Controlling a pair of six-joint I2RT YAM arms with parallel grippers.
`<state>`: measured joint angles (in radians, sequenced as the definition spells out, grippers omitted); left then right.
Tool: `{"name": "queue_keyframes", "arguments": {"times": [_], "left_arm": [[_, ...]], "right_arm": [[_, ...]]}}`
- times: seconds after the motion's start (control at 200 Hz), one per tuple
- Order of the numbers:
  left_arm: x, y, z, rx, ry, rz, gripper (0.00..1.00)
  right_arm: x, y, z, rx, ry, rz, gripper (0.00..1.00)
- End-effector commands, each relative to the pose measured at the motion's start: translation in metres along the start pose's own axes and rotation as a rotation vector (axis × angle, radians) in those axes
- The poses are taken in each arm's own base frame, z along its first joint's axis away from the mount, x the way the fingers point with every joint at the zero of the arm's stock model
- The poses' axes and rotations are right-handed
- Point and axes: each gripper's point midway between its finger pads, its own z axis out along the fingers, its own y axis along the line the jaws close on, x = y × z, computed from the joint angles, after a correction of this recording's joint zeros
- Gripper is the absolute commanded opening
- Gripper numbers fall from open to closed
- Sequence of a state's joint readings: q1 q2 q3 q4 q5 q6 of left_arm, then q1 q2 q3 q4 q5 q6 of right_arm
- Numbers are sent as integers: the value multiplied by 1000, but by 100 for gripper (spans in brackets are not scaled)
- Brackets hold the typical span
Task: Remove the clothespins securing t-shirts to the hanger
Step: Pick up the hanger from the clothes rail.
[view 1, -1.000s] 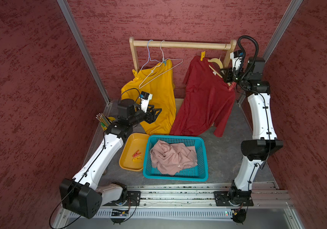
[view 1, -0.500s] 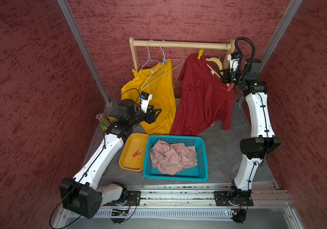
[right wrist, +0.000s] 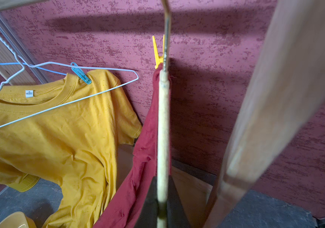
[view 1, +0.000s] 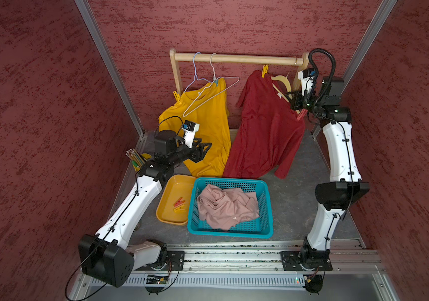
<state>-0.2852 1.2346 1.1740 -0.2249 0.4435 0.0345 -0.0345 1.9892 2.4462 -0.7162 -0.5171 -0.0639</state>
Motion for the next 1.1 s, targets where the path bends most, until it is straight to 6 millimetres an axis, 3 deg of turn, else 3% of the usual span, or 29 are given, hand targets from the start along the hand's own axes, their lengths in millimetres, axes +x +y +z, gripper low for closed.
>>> {"name": "queue_keyframes", "arguments": {"times": [0.0,0.401,0.571,1.092], "left_arm": [[-1,0,-5,-3,-13,13,58],[1,-2,-14,-14,-21,17,58],[1,-3,-17,-16,-20,15,58],[8,-9,-29,-9,-18,-10,58]], "right_arm": [[-66,32,-41,-41,-199,-123,0],[-90,49,-63,-83,-274,-119,0],[-88,55,-71,-88,-255,-111,0],[-16,46,-73,-13,-40,-125,0]]}}
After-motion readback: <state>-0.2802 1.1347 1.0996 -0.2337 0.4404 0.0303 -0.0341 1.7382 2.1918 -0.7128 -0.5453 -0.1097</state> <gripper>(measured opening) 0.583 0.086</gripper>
